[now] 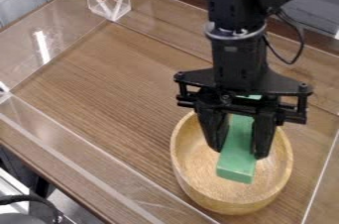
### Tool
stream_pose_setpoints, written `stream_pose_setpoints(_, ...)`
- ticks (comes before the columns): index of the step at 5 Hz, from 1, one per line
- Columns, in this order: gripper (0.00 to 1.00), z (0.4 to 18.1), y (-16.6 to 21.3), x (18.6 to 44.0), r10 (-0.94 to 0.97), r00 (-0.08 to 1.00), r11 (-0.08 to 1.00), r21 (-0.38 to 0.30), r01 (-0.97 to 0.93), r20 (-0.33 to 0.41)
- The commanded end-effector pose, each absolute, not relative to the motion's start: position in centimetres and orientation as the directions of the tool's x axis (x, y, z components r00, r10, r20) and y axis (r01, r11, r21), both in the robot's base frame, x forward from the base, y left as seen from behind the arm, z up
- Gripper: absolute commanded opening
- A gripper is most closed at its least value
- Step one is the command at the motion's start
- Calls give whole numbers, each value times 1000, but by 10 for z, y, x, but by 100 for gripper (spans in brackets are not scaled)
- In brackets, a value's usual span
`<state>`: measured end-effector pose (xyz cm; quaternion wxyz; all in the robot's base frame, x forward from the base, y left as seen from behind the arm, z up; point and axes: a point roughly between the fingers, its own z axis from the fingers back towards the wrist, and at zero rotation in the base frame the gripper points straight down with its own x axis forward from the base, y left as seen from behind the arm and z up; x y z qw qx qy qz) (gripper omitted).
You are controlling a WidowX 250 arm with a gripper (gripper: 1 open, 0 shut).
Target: Put the green block in the brown bowl
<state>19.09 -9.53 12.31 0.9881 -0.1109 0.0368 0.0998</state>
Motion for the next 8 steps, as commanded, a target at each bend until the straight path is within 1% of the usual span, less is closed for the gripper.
stream_pose_setpoints(1,0,134,-97,204,184,982,951,-244,-191,-50)
stream_pose_setpoints(8,0,121,-94,222,133,990,946,-291,-141,-48)
